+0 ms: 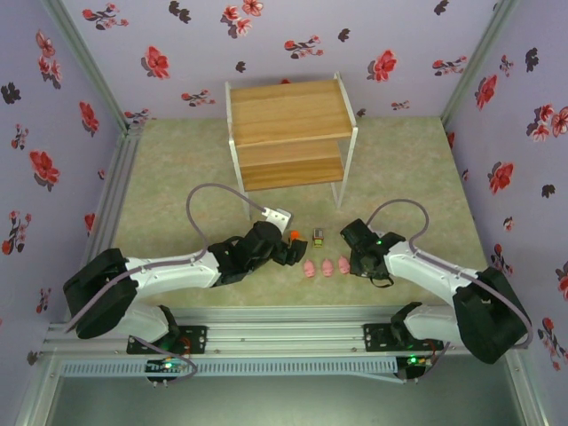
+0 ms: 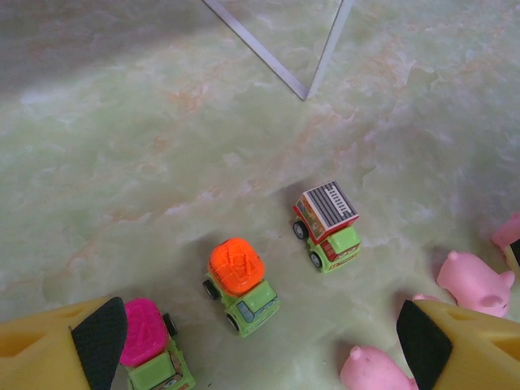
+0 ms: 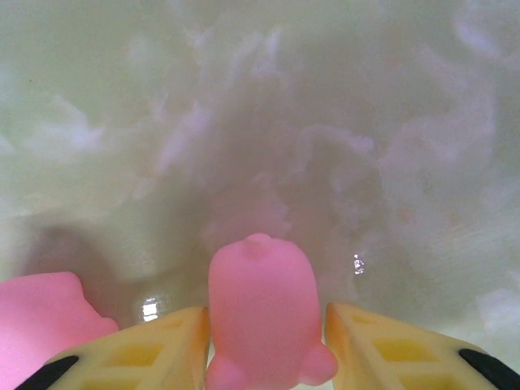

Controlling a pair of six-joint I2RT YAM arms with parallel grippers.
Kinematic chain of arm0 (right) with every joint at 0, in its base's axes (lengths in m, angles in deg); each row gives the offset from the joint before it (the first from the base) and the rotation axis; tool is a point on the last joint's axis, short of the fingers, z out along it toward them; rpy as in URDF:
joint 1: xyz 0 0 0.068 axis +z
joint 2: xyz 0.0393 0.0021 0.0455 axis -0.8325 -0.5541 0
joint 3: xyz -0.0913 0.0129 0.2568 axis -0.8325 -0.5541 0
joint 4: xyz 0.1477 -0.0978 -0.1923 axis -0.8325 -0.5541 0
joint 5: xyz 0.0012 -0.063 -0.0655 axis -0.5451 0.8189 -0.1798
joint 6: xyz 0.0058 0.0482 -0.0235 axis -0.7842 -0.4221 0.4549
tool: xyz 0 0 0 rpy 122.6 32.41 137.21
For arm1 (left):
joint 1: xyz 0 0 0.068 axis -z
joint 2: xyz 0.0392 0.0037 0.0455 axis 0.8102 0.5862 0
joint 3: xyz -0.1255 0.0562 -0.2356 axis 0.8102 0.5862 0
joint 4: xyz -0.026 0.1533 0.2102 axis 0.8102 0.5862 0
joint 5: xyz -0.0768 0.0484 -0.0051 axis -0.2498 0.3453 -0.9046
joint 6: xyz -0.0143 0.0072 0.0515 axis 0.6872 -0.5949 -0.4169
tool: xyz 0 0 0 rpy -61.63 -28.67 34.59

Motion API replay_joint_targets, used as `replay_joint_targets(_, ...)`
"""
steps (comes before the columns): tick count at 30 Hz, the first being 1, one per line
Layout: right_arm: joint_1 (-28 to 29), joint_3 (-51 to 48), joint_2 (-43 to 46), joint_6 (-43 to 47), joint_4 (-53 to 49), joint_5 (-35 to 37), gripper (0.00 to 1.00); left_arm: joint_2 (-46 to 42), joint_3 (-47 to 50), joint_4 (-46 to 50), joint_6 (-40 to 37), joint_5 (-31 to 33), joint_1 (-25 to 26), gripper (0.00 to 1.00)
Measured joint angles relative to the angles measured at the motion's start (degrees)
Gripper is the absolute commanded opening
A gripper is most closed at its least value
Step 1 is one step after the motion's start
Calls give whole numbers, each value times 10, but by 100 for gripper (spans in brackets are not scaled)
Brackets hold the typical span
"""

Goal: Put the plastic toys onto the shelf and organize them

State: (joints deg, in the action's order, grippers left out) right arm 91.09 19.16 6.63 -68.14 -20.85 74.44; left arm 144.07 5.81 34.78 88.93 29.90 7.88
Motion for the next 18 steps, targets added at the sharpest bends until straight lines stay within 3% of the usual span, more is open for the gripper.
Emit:
replay_joint_targets(8,0,2,1,3,-1,2,29,5,0,0,0,-1,0,90)
replay_joint_targets(18,1,10,57,5,-23,17,28,7,-1,0,0,-2,0,90)
